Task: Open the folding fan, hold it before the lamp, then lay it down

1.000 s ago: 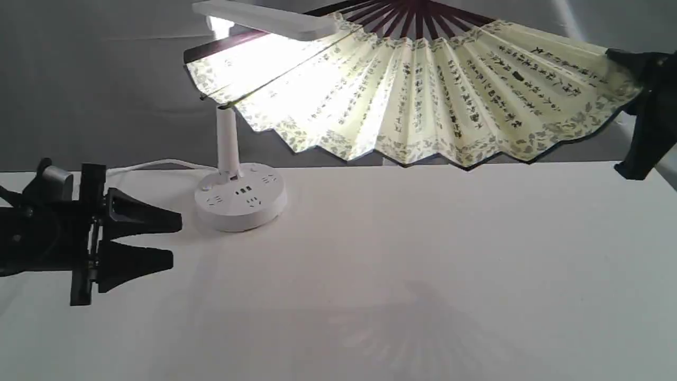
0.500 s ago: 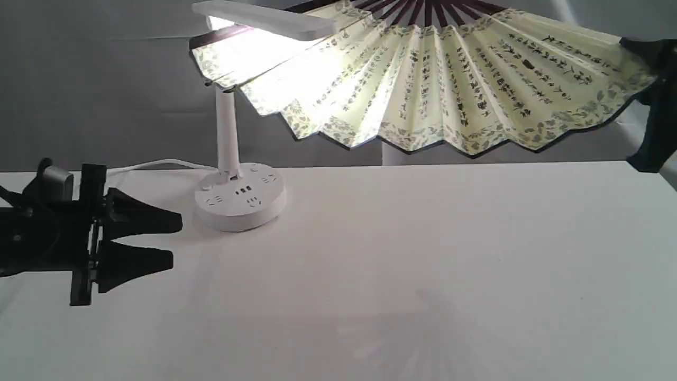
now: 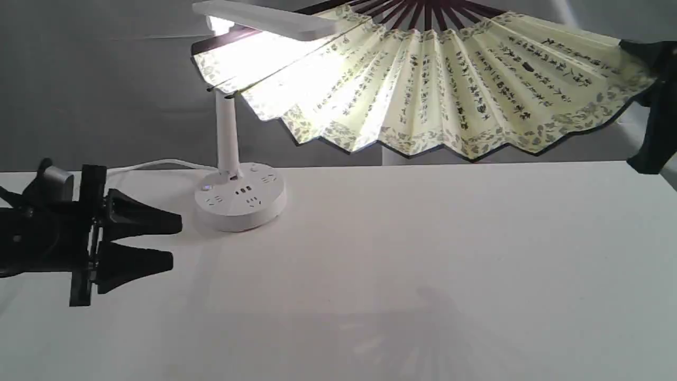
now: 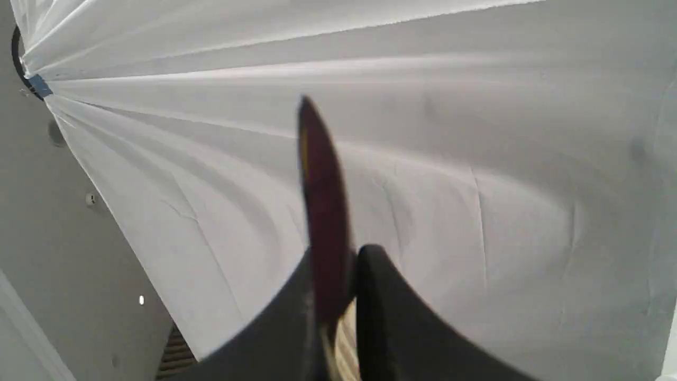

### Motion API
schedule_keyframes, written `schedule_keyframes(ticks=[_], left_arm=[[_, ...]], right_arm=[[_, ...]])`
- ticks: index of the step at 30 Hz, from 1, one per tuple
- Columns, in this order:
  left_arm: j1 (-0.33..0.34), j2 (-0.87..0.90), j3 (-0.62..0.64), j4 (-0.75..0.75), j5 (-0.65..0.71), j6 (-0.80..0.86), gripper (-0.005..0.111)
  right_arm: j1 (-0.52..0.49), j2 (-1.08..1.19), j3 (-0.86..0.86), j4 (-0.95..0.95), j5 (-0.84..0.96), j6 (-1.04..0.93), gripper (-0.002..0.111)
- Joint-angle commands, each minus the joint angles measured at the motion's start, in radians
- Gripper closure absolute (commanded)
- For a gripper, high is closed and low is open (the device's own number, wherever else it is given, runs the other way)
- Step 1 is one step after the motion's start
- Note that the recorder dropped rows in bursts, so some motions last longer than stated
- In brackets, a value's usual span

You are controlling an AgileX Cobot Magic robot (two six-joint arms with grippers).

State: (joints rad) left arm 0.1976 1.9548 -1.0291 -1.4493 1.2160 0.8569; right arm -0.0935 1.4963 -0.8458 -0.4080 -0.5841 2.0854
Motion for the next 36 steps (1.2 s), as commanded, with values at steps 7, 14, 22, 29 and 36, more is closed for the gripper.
schedule_keyframes(ticks=[7,14,22,29,36], left_arm=[[0.002,-0.012,0.005,-0.001,0.005,0.011,0.054],[0.002,-0.012,0.005,0.008,0.005,0.011,0.054],[0.002,-0.012,0.005,0.010,0.005,0.011,0.054],[0.002,-0.012,0.005,0.010,0.005,0.011,0.054],[0.002,-0.012,0.005,0.017,0.005,0.011,0.054]], right_arm=[[0.025,-0.014,0.001,0.015,-0.023,0.000,0.108],[0.074,-0.014,0.001,0.071,0.001,0.000,0.108],[0.074,-0.014,0.001,0.071,0.003,0.000,0.108],[0.074,-0.014,0.001,0.058,0.024,0.000,0.108],[0.074,-0.014,0.001,0.050,0.025,0.000,0.108]])
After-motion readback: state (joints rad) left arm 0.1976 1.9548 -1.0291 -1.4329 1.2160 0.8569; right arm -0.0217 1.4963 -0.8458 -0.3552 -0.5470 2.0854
